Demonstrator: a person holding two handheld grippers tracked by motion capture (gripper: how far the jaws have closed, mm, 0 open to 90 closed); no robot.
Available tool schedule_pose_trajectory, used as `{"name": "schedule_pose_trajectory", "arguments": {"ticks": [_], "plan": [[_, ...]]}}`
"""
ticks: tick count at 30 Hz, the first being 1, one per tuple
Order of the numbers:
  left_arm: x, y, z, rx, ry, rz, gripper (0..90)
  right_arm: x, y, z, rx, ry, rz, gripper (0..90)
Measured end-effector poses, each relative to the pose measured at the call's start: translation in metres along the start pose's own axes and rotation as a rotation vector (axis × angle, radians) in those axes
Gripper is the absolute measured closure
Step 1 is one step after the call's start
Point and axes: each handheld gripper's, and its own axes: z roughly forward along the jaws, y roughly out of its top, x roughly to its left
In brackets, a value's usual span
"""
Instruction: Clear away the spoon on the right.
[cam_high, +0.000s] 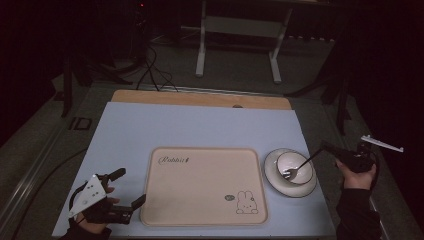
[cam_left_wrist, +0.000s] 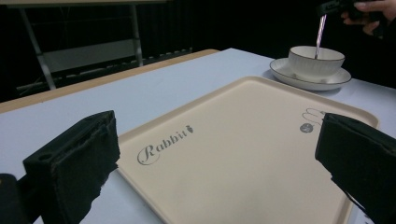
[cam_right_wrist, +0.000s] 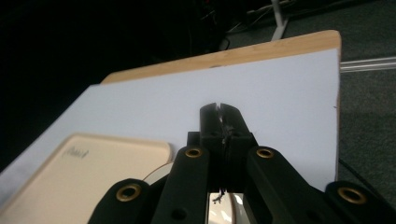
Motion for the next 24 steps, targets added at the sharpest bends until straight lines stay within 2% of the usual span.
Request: {"name": "schedule_pose_trajectory", "arguments": {"ticks": [5,24], "plan": [[0.0,0.0,-0.001,0.002,-0.001,0.0,0.0,0.011,0.011,-0.001,0.019,-0.029,-0.066,89.6],[-0.001,0.0,-0.001,0.003,-0.002,0.001,0.0,0.055,0.055,-0.013,0.063,0.032,-0.241,89.7]]}}
